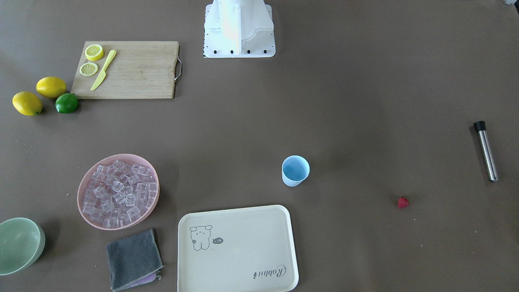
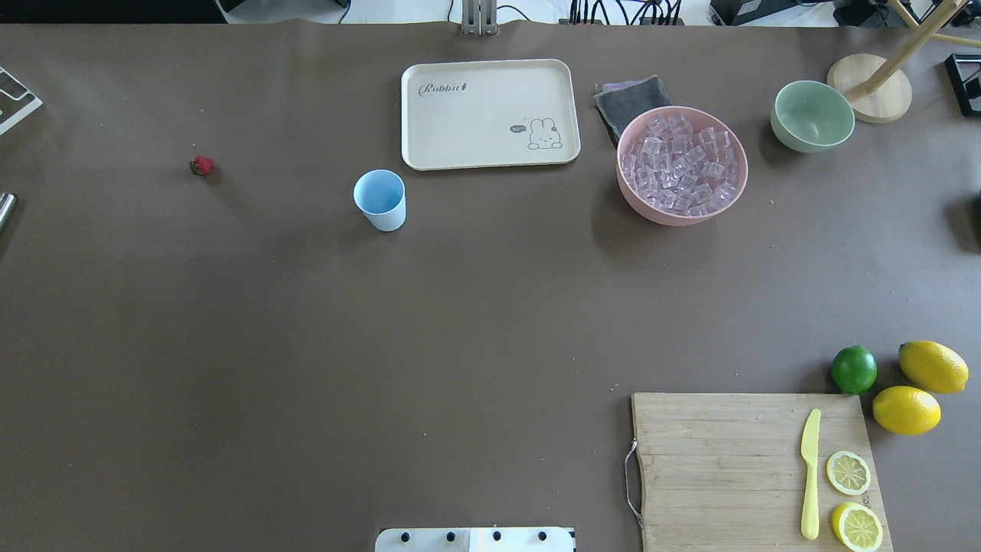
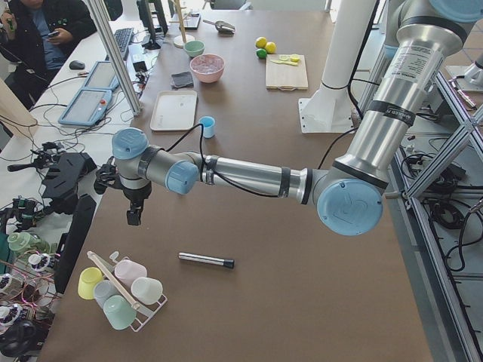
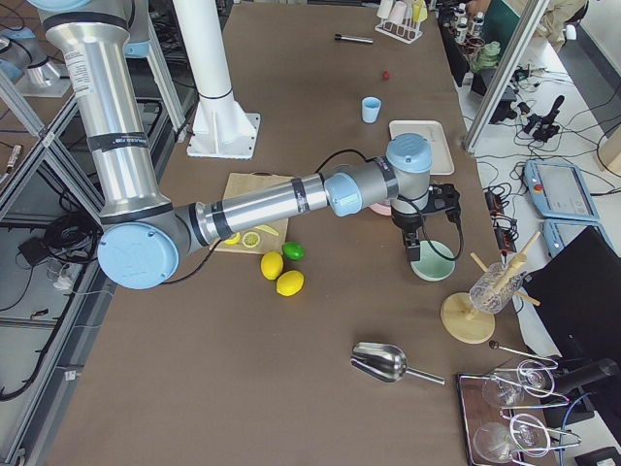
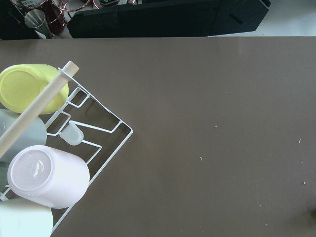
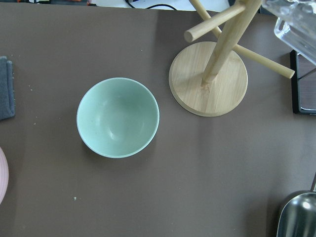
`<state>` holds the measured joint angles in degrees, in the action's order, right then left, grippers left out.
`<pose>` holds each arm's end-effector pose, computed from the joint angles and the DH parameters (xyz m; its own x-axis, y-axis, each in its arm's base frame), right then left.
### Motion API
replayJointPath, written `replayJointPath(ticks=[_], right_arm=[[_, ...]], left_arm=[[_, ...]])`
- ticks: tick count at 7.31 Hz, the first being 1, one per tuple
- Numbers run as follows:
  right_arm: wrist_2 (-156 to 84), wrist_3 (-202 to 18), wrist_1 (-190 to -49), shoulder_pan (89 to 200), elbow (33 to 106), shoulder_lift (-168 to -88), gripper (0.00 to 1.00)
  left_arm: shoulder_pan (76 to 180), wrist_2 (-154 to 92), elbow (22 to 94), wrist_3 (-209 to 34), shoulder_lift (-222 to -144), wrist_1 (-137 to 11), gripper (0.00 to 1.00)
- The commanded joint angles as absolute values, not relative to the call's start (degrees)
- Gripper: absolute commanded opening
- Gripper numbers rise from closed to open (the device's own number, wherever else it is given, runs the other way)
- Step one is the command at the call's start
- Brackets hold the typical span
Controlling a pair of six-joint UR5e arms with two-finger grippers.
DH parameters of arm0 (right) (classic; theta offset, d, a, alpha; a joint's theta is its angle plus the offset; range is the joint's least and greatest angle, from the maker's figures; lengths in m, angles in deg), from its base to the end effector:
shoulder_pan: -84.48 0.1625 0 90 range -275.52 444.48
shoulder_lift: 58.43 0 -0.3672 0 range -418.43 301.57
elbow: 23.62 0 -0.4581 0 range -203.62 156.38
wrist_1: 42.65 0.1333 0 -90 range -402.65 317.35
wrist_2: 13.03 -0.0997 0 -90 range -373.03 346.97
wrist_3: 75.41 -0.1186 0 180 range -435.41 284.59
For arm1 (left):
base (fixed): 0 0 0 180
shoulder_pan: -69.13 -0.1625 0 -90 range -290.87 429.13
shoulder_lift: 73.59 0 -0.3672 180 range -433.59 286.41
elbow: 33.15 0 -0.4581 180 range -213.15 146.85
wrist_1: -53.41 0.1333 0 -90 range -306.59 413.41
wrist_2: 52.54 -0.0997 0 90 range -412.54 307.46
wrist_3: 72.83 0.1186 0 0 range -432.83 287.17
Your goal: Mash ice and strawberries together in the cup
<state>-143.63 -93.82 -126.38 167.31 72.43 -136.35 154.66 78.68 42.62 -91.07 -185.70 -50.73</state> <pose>-0.0242 -0.6422 0.4198 0.7188 -0.0576 0.6928 -0.1195 0.9715 0.2048 0.0010 -0.7200 0.4852 0.7165 0.0003 -0.6975 0.1601 0.9732 0.1649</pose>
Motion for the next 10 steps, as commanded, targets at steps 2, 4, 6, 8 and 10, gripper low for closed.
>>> replayJointPath(ticks=[2, 4, 6, 8, 10], right_arm=[[-143.6, -94.0, -126.3, 167.4, 73.6, -137.1, 1.00], [-143.9, -94.0, -126.2, 167.4, 73.7, -137.0, 1.00], [-143.3, -94.0, -126.2, 167.4, 74.2, -137.2, 1.00], [-143.0, -93.7, -126.1, 167.4, 74.3, -137.4, 1.00], [-142.9, -93.6, -125.6, 167.4, 77.5, -139.3, 1.00]], left_arm=[[154.7, 78.6, 42.5, -91.0, -185.8, -50.7, 0.98], [154.6, 78.4, 42.4, -90.9, -186.4, -50.7, 0.98], [154.4, 77.4, 43.1, -91.0, -187.5, -50.7, 0.98], [154.3, 77.3, 43.3, -90.7, -187.7, -50.7, 0.98], [154.4, 77.3, 43.6, -90.5, -187.7, -50.8, 0.98]])
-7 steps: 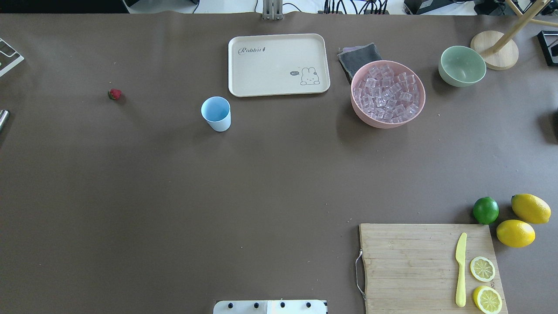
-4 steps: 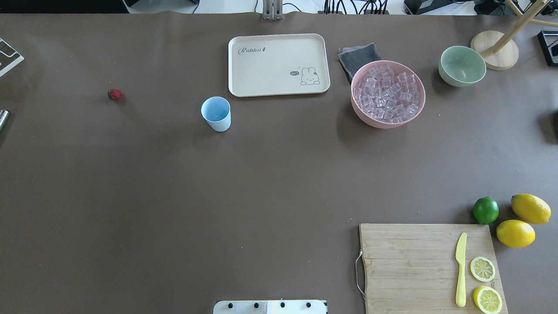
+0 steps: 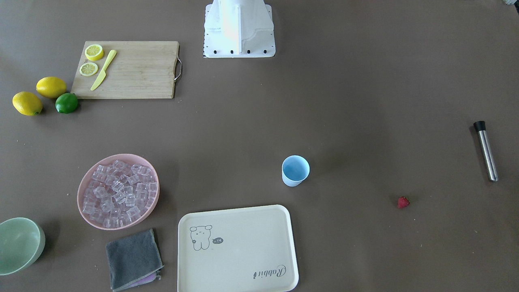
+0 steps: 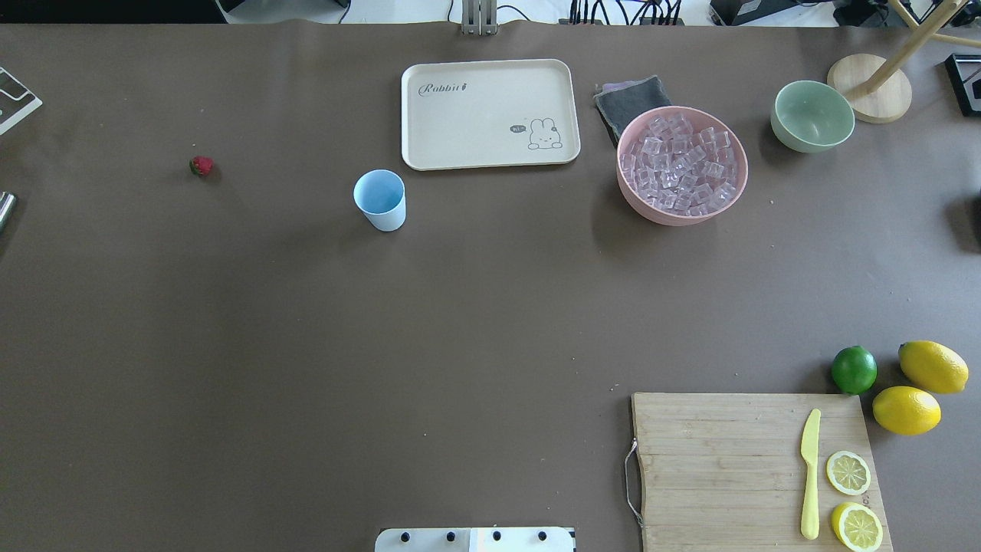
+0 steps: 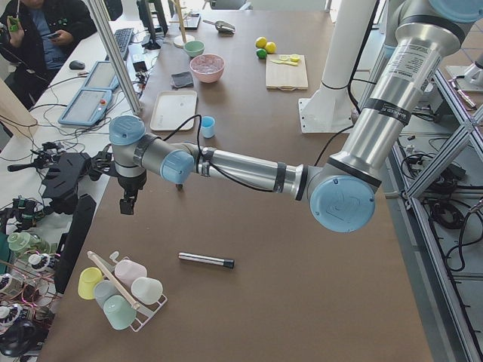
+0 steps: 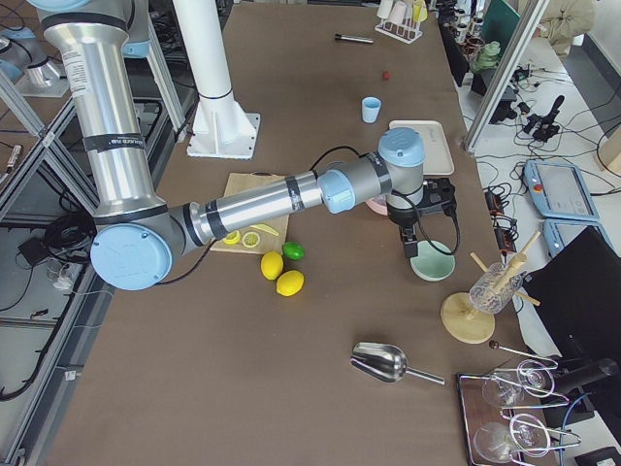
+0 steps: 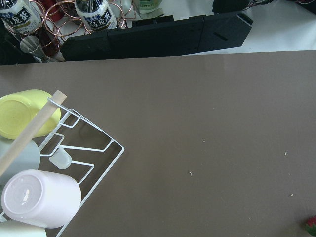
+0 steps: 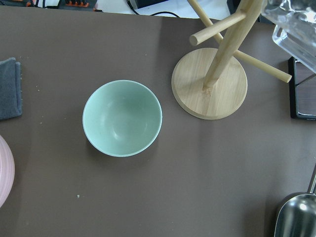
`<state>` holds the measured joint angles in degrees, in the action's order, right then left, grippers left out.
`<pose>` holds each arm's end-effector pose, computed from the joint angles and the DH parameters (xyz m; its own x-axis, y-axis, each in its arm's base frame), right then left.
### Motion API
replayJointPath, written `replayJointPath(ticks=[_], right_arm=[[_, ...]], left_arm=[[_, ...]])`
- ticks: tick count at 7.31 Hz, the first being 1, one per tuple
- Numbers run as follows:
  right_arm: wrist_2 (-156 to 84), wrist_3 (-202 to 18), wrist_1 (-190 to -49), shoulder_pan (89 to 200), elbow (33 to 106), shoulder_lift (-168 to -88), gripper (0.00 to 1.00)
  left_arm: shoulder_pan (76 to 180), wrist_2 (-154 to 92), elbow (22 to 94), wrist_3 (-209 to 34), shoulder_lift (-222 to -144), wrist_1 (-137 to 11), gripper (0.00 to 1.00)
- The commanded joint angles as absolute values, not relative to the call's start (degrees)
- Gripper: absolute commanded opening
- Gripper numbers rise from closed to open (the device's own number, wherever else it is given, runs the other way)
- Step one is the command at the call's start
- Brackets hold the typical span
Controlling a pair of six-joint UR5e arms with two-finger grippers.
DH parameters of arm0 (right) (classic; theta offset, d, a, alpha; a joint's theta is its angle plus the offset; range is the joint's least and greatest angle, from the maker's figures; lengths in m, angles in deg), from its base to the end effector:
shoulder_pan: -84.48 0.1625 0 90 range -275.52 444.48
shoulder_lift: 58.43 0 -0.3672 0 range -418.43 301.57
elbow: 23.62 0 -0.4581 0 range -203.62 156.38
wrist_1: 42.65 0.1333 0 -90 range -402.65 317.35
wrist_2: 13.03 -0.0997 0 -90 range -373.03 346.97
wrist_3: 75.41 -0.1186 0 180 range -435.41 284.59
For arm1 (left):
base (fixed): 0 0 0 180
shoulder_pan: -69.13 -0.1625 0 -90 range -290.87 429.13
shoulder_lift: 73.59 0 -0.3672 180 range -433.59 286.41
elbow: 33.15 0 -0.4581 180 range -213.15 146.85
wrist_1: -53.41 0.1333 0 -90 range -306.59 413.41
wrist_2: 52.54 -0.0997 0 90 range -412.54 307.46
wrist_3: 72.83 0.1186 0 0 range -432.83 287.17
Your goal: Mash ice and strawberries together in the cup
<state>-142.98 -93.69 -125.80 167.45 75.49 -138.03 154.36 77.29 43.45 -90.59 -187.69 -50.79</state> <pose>-0.0201 -0.6301 0.4079 0.7237 -0.0788 0.6856 -0.1236 0.9626 0.2411 0.0035 -0.7311 0.4533 0.7305 0.0410 -0.6817 0.1548 0.9623 0.2238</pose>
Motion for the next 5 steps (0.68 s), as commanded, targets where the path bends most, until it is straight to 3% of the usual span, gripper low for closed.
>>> replayJointPath(ticks=[1, 5], right_arm=[[-142.9, -93.7, -125.6, 167.4, 78.6, -139.2, 1.00], [-143.2, -93.9, -125.9, 167.4, 79.7, -138.9, 1.00]], left_arm=[[154.4, 77.3, 43.8, -90.5, -187.5, -50.8, 0.98], [154.3, 77.1, 44.1, -90.4, -187.6, -50.9, 0.98]])
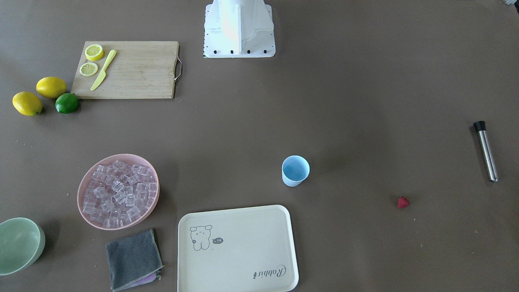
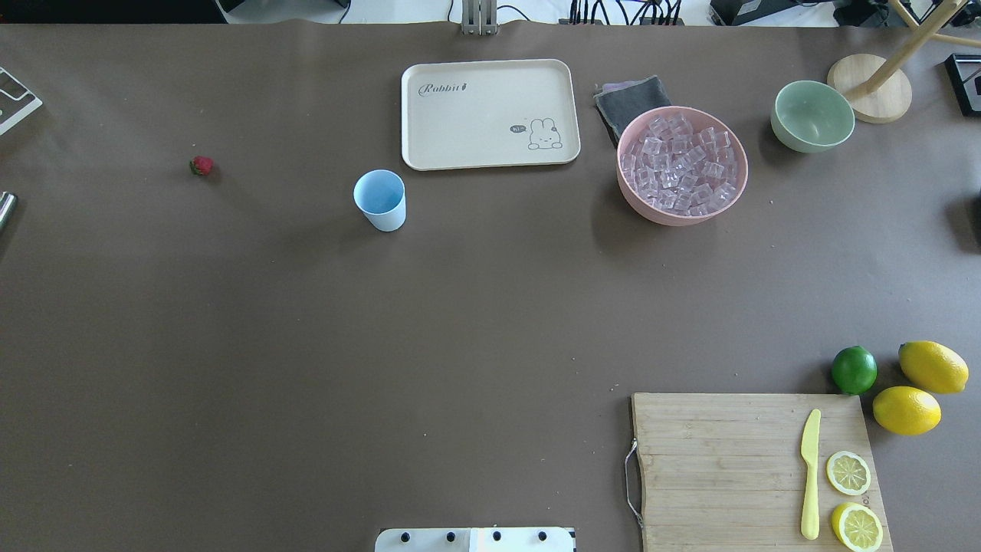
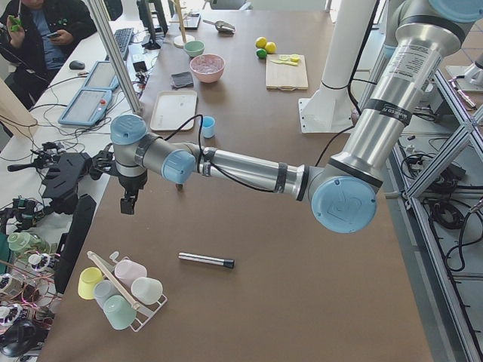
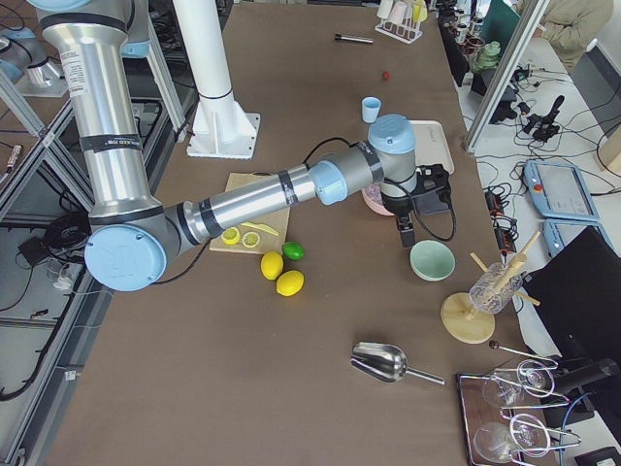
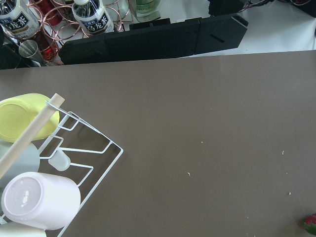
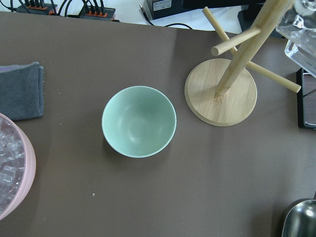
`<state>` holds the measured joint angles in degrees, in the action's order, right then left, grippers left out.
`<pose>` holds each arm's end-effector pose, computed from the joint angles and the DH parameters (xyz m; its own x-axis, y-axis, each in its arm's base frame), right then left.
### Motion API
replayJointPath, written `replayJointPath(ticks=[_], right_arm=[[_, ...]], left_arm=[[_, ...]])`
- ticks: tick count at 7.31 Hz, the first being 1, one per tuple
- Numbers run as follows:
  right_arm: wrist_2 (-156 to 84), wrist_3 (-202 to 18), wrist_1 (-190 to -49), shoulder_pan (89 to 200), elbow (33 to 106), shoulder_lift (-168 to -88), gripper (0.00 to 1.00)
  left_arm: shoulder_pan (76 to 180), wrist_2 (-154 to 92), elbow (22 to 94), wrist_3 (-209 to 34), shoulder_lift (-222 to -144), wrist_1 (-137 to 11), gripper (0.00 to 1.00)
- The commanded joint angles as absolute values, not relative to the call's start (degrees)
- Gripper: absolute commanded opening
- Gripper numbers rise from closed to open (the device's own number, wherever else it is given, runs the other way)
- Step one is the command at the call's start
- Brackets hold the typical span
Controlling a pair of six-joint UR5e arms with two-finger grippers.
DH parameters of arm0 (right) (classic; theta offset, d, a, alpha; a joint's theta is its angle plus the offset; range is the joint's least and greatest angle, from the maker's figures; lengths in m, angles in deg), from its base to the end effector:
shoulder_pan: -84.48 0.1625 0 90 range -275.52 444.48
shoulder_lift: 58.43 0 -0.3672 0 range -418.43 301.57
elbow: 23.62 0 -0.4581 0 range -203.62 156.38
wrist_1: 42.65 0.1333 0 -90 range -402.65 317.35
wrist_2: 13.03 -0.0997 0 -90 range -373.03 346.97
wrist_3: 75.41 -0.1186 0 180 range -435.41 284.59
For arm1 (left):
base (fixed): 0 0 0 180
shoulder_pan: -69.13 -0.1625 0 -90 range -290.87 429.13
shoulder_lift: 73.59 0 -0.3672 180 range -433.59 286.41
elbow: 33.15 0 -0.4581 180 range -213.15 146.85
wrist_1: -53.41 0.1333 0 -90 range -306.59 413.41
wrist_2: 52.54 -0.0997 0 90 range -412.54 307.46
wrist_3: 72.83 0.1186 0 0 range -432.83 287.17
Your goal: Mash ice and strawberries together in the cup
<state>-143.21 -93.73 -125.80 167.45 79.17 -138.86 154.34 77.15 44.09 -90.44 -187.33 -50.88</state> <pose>-0.0190 -0.6183 0.3808 0.7168 -0.1131 0.6880 -0.1248 0.9500 0.2863 0.0033 -0.7289 0.4513 0.7320 0.0476 -0.6796 0.1531 0.9605 0.2322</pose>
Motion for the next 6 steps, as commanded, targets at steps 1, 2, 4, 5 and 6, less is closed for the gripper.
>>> replayJointPath(ticks=[1, 2, 4, 5, 6], right_arm=[[-142.8, -93.8, -125.9, 167.4, 79.6, -139.1, 1.00], [-142.8, -93.7, -125.7, 167.2, 79.5, -138.5, 1.00], [-141.3, -94.5, -125.6, 165.0, 81.1, -137.5, 1.00], [-140.9, -94.6, -125.9, 162.6, 81.0, -133.9, 1.00], [-140.9, -94.5, -125.6, 159.7, 80.6, -132.7, 1.00]], left_arm=[[154.2, 77.1, 44.1, -90.4, -187.7, -50.9, 0.98], [154.3, 77.1, 44.8, -90.3, -187.1, -51.1, 0.98], [153.1, 77.1, 45.5, -90.5, -187.1, -51.0, 0.98], [153.0, 77.1, 45.6, -90.4, -187.2, -51.1, 0.98], [152.0, 77.2, 45.8, -90.4, -187.2, -51.3, 0.98]])
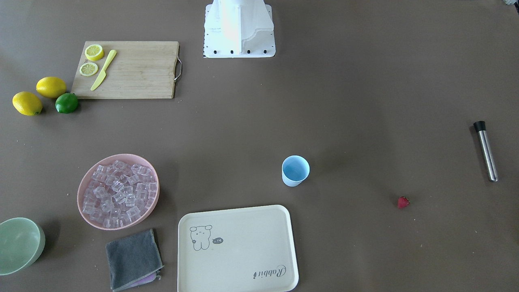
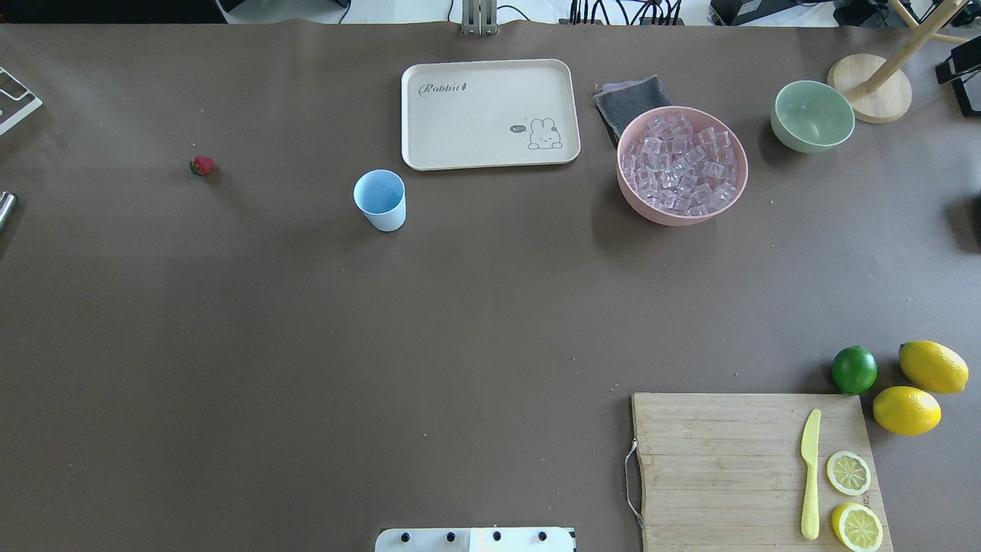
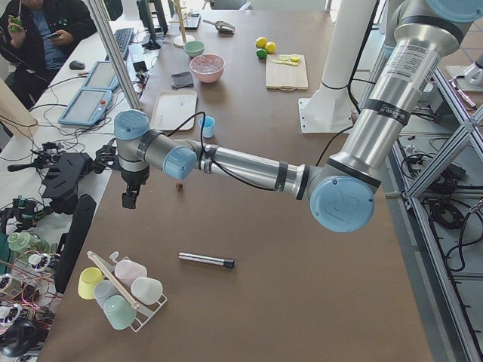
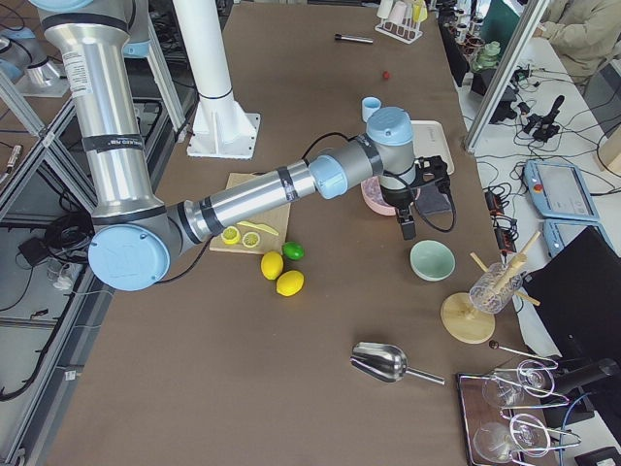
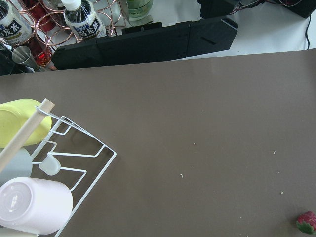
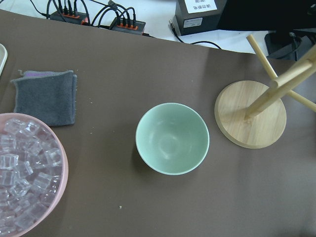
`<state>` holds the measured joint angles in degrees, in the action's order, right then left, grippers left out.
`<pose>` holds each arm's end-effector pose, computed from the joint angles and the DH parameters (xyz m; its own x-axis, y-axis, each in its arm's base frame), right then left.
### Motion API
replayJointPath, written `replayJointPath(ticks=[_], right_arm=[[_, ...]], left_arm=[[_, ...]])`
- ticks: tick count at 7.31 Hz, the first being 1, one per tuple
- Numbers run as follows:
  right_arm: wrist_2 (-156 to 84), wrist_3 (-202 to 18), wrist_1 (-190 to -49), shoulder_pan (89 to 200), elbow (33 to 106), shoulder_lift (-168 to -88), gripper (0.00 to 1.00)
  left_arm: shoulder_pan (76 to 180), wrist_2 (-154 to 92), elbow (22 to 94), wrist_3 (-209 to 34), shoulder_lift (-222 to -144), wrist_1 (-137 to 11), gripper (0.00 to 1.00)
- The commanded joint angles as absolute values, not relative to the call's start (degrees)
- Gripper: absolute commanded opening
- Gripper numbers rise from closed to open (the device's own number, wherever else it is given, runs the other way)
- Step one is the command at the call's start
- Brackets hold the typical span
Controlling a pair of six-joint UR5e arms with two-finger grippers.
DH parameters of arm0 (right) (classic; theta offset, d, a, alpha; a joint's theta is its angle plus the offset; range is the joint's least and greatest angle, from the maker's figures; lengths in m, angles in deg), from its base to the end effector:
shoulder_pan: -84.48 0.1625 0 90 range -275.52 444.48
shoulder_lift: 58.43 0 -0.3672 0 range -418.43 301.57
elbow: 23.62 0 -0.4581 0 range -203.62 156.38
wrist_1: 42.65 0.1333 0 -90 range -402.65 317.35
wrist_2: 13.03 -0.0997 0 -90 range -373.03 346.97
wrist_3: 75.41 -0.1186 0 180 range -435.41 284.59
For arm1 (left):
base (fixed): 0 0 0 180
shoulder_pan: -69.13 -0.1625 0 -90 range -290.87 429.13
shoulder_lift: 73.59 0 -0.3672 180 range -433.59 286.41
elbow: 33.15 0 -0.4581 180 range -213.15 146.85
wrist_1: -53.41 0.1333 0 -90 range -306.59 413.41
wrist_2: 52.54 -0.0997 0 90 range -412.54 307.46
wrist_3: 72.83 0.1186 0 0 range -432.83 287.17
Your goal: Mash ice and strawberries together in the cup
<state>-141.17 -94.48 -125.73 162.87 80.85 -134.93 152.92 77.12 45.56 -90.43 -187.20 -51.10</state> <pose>-0.0670 -0.6247 0.3242 0.7149 -0.2141 0.6657 -0.0725 0.9241 0.3751 0.0211 -0.7268 0.4377 0.7290 0.0841 -0.6793 0.1300 0.9574 0.2580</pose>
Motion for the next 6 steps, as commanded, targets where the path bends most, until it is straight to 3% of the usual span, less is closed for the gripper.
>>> replayJointPath(ticks=[1, 3, 6], right_arm=[[-140.9, -94.7, -125.5, 157.4, 81.1, -131.9, 1.00], [-139.2, -99.7, -125.4, 152.2, 80.4, -127.5, 0.99], [-126.1, -108.0, -120.2, 141.0, 79.1, -127.2, 0.98]], left_arm=[[151.4, 77.1, 46.6, -90.7, -187.2, -51.2, 0.98], [151.4, 77.2, 47.5, -90.9, -187.3, -51.1, 0.98], [150.5, 77.3, 47.3, -91.0, -187.5, -51.2, 0.98]])
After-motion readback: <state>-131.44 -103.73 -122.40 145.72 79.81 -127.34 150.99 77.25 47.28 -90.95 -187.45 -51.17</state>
